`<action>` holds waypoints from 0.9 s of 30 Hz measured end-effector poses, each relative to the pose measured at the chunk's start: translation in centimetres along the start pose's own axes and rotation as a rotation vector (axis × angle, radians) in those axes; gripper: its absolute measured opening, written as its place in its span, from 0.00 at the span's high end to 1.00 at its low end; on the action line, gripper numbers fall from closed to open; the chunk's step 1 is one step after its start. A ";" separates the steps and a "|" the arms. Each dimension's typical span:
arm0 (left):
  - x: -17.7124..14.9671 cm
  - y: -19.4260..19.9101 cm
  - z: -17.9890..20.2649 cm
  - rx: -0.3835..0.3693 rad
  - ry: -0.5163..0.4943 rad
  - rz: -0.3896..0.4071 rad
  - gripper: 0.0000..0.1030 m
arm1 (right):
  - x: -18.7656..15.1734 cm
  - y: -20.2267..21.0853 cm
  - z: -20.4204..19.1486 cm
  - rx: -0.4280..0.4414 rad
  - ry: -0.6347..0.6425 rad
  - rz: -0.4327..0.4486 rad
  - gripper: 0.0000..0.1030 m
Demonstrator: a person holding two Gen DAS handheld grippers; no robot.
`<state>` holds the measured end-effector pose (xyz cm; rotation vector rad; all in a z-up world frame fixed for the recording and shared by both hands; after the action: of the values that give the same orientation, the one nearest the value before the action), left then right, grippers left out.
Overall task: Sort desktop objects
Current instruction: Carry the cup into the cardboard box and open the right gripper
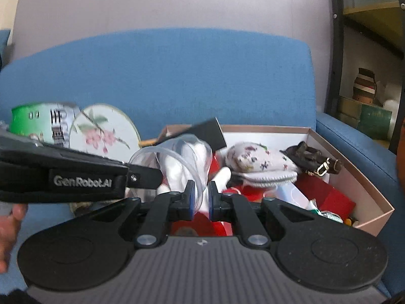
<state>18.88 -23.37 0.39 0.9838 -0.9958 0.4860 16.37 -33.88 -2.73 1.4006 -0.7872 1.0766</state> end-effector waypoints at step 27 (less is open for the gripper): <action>-2.5 5.2 -2.3 -0.006 0.075 0.021 0.08 | -1.3 3.9 -1.8 -0.097 0.100 0.016 0.09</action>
<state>14.90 -18.56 0.16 0.9441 -0.9405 0.5337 12.08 -32.81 -2.60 1.2509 -0.7686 1.0974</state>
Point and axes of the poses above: each gripper's, at about its wrist camera, not at the fingertips, and y roughly against the way its jaws point, z to its right, x to its top, the point moved 7 cm from there along -y, roughly the way its jaws point, and after that the axes turned 2 degrees about y, right-handed, at the moved point
